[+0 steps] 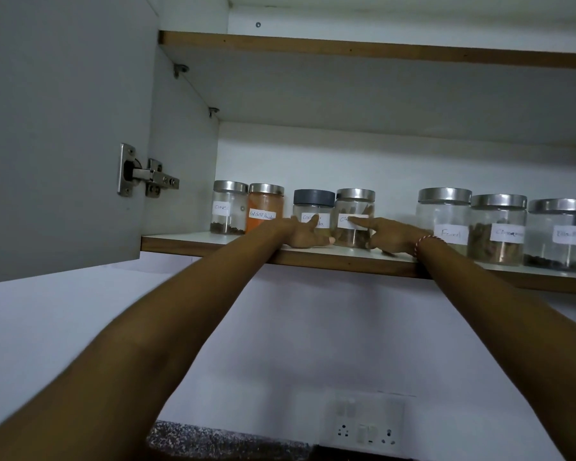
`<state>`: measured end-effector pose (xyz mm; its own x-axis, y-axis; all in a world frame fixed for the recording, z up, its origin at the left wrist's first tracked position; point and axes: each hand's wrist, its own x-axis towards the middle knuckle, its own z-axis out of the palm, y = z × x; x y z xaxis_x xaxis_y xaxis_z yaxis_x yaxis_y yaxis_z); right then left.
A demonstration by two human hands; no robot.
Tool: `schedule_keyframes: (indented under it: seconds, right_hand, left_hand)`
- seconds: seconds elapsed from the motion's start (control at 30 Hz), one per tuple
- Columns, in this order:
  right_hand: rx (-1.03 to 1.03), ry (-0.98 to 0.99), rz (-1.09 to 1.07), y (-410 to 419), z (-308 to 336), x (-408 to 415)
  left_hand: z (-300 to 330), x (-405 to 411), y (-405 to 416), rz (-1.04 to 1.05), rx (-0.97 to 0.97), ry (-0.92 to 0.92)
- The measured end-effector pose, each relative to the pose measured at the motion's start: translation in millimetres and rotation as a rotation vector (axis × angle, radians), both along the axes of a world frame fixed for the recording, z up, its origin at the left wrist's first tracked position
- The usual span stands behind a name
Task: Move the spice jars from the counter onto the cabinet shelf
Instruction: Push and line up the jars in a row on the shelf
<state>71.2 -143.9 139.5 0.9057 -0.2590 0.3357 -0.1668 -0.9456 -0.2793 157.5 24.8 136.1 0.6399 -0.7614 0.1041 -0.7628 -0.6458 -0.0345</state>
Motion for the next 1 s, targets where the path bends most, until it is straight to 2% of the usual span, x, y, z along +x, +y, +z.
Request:
schedule_keyframes:
  seconds: [0.1,0.3,0.5,0.63,0.77,0.87,1.0]
  right_hand:
    - [0.047,0.031,0.027,0,5,10]
    - [0.035,0.08,0.006,-3,10,30]
    - [0.062,0.142,-0.018,-2,14,40]
    - [0.067,0.151,-0.033,-3,14,42]
    - [0.173,0.084,0.05,1,11,34]
    - [0.078,0.019,0.02,-2,10,27]
    - [0.019,-0.043,0.047,1,6,9]
  left_hand:
    - [6,8,-2,0.022,0.046,-0.002]
    - [9,34,-5,0.153,-0.02,0.108]
    - [11,40,-4,0.187,-0.022,0.183]
    - [10,43,-2,0.155,-0.045,0.202]
    - [8,40,-1,0.097,-0.197,0.243]
    - [6,33,-5,0.067,-0.309,0.203]
    - [2,21,-5,-0.019,-0.299,0.122]
